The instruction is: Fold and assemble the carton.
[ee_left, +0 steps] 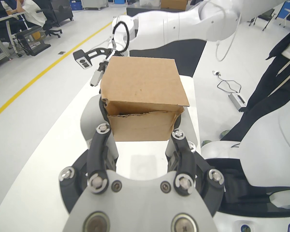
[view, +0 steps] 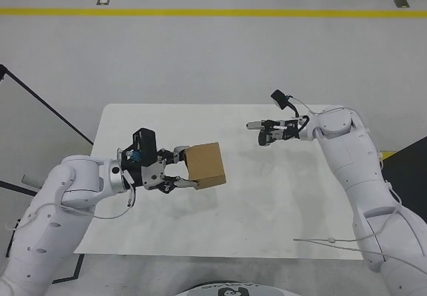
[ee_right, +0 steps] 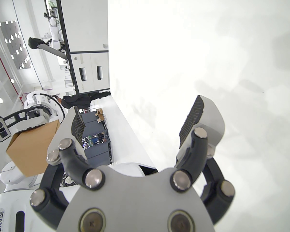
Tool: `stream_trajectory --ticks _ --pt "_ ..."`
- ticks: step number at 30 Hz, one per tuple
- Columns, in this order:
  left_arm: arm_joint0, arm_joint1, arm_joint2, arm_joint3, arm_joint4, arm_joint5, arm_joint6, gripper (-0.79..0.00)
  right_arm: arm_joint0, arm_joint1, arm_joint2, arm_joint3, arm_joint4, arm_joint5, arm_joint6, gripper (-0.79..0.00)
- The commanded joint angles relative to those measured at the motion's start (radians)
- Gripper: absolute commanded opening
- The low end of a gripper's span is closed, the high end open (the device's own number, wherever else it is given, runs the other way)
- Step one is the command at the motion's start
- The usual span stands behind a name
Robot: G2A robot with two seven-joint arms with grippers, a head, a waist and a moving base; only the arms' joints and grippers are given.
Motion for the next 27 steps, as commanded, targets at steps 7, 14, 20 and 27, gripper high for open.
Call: stream_trajectory --ticks 7,14,20,27 --pt "-0.070 0.005 0.137 0.149 0.132 0.000 0.158 -0.785 0.000 0.000 0.000 0.000 0.000 0.000 0.000 0.000" --pt "-0.101 0.013 0.143 0.183 0.190 0.003 0.225 -0.785 0.000 0.000 0.000 0.000 0.000 0.000 0.000 0.000" --pt "-0.098 0.011 0.149 0.187 0.199 0.020 0.225 -0.785 0.000 0.000 0.000 0.000 0.000 0.000 0.000 0.000" --pt "-0.144 -0.009 0.230 0.313 0.300 0.000 0.293 -0.785 0.000 0.000 0.000 0.000 0.000 0.000 0.000 0.000"
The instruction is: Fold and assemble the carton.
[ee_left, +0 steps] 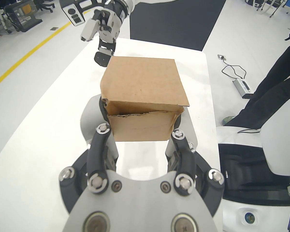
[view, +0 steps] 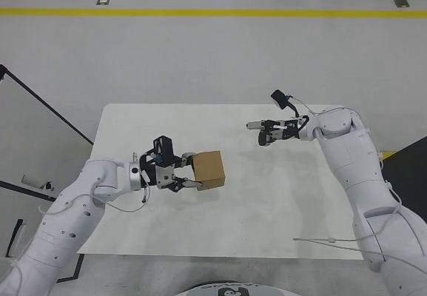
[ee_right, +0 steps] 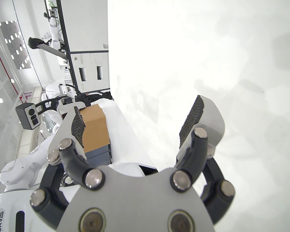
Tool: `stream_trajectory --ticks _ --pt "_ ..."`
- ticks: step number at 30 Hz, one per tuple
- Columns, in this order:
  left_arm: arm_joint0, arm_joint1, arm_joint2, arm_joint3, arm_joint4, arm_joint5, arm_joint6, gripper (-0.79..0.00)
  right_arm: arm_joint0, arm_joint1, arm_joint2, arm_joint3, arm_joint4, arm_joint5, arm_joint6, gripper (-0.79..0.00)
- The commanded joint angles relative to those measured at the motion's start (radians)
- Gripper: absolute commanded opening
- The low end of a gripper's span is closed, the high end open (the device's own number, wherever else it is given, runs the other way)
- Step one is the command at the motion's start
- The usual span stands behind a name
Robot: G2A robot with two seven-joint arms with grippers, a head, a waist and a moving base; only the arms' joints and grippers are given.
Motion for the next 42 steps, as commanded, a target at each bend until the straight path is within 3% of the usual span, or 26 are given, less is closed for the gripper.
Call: stream_trajectory --ticks 1,8,19,29,36,42 --pt "-0.017 -0.006 0.023 0.046 0.022 -0.004 0.033 -0.785 0.000 0.000 0.000 0.000 0.000 0.000 0.000 0.000" --pt "-0.094 -0.033 0.127 0.182 0.096 -0.003 0.144 -0.785 0.000 0.000 0.000 0.000 0.000 0.000 0.000 0.000" --pt "-0.085 -0.036 0.134 0.181 0.092 0.010 0.151 -0.785 0.000 0.000 0.000 0.000 0.000 0.000 0.000 0.000" --pt "-0.162 -0.071 0.230 0.321 0.182 -0.004 0.260 -0.785 0.000 0.000 0.000 0.000 0.000 0.000 0.000 0.000" --pt "-0.162 -0.071 0.230 0.321 0.182 -0.004 0.260 -0.785 0.000 0.000 0.000 0.000 0.000 0.000 0.000 0.000" --pt "-0.165 -0.081 0.253 0.358 0.219 0.056 0.248 -0.785 0.000 0.000 0.000 0.000 0.000 0.000 0.000 0.000"
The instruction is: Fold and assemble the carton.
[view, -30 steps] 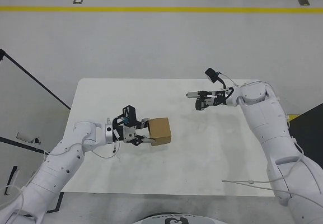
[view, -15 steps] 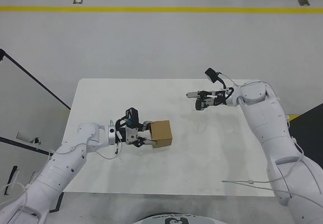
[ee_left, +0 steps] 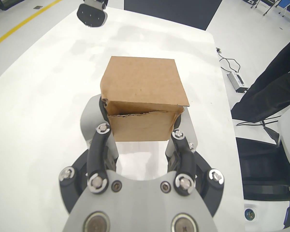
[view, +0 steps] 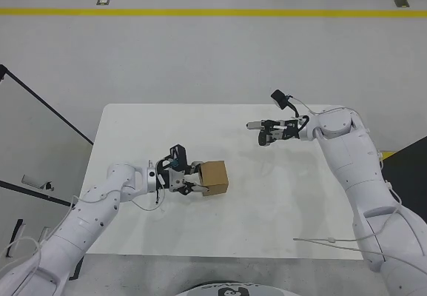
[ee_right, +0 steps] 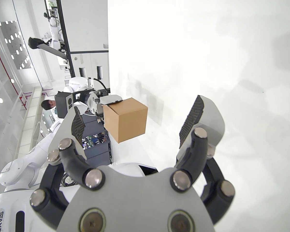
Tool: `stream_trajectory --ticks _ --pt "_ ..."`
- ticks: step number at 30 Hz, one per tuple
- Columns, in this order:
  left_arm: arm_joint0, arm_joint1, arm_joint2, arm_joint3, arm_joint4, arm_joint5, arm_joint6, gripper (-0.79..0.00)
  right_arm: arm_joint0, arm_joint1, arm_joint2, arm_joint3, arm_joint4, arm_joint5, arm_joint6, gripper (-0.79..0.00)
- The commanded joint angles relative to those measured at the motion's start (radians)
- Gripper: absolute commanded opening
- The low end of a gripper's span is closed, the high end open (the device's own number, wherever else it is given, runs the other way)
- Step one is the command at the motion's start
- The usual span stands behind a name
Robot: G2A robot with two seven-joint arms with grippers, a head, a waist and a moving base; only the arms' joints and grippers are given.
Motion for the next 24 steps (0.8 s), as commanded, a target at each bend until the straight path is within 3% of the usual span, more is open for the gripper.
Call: stream_trajectory --ticks 1,6,16,24 --pt "-0.008 -0.006 0.015 0.020 0.027 0.019 0.016 -0.785 0.000 0.000 0.000 0.000 0.000 0.000 0.000 0.000" --pt "-0.032 -0.023 0.055 0.072 0.085 0.016 0.109 -0.785 0.000 0.000 0.000 0.000 0.000 0.000 0.000 0.000" --pt "-0.024 -0.030 0.067 0.079 0.072 0.026 0.101 -0.785 0.000 0.000 0.000 0.000 0.000 0.000 0.000 0.000" --pt "-0.048 -0.038 0.100 0.122 0.220 0.023 0.297 -0.785 0.000 0.000 0.000 0.000 0.000 0.000 0.000 0.000"
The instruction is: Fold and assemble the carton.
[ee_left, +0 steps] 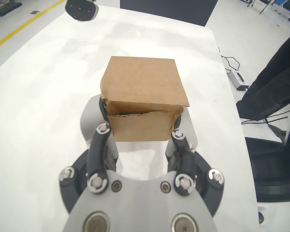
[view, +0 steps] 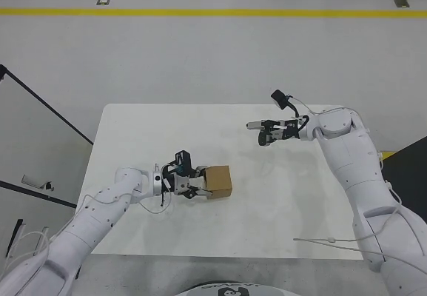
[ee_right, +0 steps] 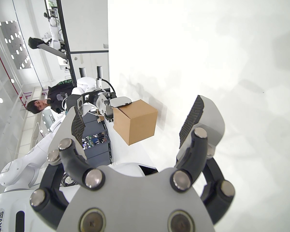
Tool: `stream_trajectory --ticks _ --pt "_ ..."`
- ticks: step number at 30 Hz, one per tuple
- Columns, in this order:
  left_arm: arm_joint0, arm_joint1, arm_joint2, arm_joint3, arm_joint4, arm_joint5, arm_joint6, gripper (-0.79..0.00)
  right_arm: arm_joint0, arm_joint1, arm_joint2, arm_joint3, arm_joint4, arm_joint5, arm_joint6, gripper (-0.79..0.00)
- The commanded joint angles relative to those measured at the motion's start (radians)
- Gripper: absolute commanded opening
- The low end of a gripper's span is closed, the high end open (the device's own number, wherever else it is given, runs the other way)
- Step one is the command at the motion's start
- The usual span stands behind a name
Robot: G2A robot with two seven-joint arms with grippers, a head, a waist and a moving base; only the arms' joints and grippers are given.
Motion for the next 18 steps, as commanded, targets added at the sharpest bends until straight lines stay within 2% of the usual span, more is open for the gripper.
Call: stream_trajectory --ticks 1,6,18 --pt "-0.006 -0.002 0.013 0.017 0.053 0.014 0.052 -0.785 0.000 0.000 0.000 0.000 0.000 0.000 0.000 0.000" --pt "-0.026 -0.013 0.050 0.076 0.137 0.047 0.171 -0.785 0.000 0.000 0.000 0.000 0.000 0.000 0.000 0.000" --pt "-0.090 -0.055 0.127 0.205 0.182 0.055 0.289 -0.785 0.000 0.000 0.000 0.000 0.000 0.000 0.000 0.000"
